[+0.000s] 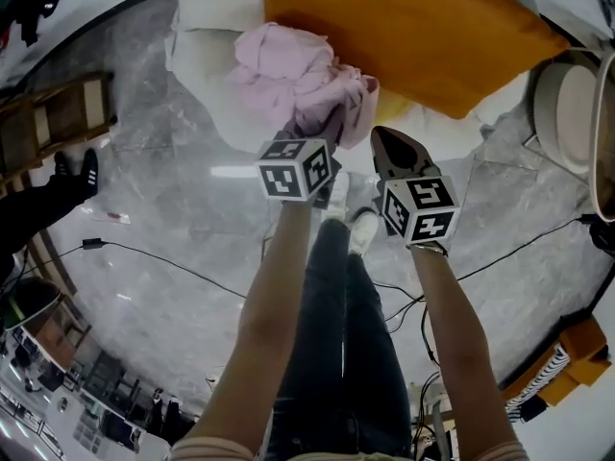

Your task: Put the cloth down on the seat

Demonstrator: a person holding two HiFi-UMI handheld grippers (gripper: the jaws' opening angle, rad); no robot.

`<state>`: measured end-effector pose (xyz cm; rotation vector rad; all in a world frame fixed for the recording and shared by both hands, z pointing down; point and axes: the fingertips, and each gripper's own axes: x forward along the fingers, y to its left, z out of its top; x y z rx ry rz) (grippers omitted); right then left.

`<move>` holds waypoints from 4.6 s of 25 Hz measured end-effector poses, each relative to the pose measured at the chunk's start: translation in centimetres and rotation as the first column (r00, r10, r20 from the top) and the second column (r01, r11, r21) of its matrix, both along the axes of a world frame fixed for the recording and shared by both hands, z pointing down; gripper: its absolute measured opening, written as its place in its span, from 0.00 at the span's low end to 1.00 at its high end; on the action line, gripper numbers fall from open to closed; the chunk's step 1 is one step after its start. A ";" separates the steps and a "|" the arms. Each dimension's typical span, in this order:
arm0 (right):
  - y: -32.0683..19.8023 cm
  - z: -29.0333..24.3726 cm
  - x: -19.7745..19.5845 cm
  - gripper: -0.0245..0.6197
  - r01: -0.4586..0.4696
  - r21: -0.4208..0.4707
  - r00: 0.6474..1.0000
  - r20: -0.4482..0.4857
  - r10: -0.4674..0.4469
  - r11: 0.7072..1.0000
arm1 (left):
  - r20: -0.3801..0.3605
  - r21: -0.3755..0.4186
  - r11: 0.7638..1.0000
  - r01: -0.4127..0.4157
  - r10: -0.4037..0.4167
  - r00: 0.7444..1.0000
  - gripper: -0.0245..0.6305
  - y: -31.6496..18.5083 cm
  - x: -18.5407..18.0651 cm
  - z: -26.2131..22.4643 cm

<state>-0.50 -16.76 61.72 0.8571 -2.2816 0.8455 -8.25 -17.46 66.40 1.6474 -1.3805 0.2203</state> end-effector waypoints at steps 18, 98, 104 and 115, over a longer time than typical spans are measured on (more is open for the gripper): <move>0.3 6.5 -3.7 0.05 0.080 -0.097 0.992 -0.086 -0.089 0.992 | -0.043 -0.083 0.996 0.044 -0.048 0.998 0.19 -0.4 -3.5 5.4; 1.2 -6.2 -1.0 0.05 0.047 0.106 0.996 0.077 -0.056 0.993 | 0.184 0.061 0.979 0.193 -0.201 0.962 0.06 4.4 -3.4 -5.9; 1.7 -10.2 0.1 0.05 0.010 0.158 0.990 0.137 -0.031 0.987 | 0.206 0.150 0.977 0.154 -0.183 0.961 0.06 5.5 -2.1 -10.7; 2.8 -19.2 2.1 0.05 -0.025 0.286 0.977 0.209 -0.036 0.958 | 0.272 0.302 0.951 0.071 -0.158 0.949 0.06 7.7 -0.4 -20.3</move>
